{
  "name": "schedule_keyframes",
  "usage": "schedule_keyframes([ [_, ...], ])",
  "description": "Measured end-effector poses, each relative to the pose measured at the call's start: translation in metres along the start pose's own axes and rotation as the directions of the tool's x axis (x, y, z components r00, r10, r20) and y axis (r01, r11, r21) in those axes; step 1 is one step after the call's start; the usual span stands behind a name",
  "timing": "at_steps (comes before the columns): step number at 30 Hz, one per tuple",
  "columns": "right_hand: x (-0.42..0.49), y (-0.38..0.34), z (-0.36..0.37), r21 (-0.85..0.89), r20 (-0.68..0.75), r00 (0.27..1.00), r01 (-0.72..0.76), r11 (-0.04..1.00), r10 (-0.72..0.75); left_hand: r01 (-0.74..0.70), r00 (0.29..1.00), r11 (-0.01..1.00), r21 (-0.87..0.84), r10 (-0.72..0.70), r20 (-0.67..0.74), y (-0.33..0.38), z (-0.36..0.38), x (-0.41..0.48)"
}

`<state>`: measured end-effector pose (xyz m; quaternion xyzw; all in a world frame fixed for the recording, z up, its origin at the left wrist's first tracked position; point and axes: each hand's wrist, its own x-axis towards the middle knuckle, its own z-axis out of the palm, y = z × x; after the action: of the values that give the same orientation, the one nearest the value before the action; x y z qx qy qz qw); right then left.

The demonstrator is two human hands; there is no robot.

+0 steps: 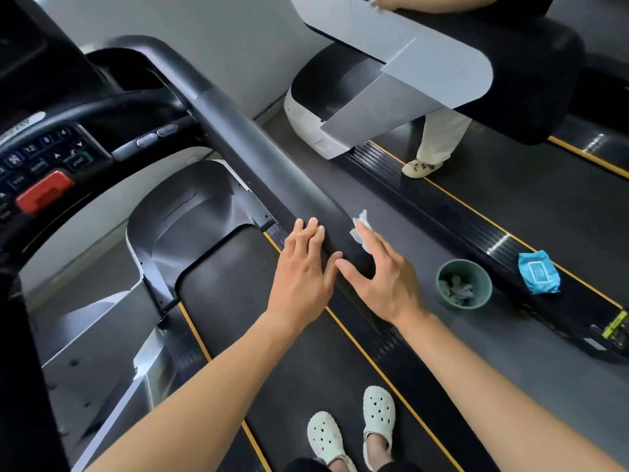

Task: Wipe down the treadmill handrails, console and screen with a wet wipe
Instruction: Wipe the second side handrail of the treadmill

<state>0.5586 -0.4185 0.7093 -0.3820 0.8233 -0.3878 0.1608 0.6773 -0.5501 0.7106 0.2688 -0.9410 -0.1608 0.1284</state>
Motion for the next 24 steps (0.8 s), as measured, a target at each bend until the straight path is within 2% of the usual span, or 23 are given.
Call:
schedule_keyframes([
  [3, 0.023, -0.006, -0.009, 0.018, 0.132, 0.989, -0.065, 0.998, 0.062, -0.027, 1.0, 0.999, 0.042, 0.027, -0.004, -0.001, -0.002, 0.004],
  [6, 0.051, -0.021, -0.016, 0.014, 0.25, 0.967, -0.045, 0.999, 0.04, -0.042, 0.998, 0.996, 0.074, 0.045, -0.047, 0.002, -0.003, 0.01],
  [11, 0.049, -0.019, -0.015, 0.079, 0.307, 0.951, 0.018, 0.997, -0.042, -0.064, 0.992, 0.99, 0.124, 0.077, -0.102, 0.001, -0.014, 0.021],
  [14, 0.043, -0.008, -0.019, 0.089, 0.335, 0.94, 0.038, 0.995, -0.066, -0.07, 0.996, 0.986, 0.152, 0.077, -0.038, -0.009, -0.021, 0.027],
  [17, 0.059, -0.014, -0.021, 0.067, 0.388, 0.918, 0.058, 0.996, -0.079, -0.011, 0.998, 0.986, 0.165, 0.002, 0.057, -0.016, -0.024, 0.037],
  [21, 0.095, -0.034, -0.013, 0.05, 0.438, 0.889, 0.125, 0.991, -0.134, -0.032, 0.996, 0.99, 0.135, 0.021, 0.082, -0.018, -0.026, 0.04],
  [24, 0.108, -0.037, -0.008, 0.047, 0.441, 0.885, 0.145, 0.988, -0.151, 0.029, 0.997, 0.999, 0.036, -0.032, 0.066, -0.016, -0.028, 0.041],
])
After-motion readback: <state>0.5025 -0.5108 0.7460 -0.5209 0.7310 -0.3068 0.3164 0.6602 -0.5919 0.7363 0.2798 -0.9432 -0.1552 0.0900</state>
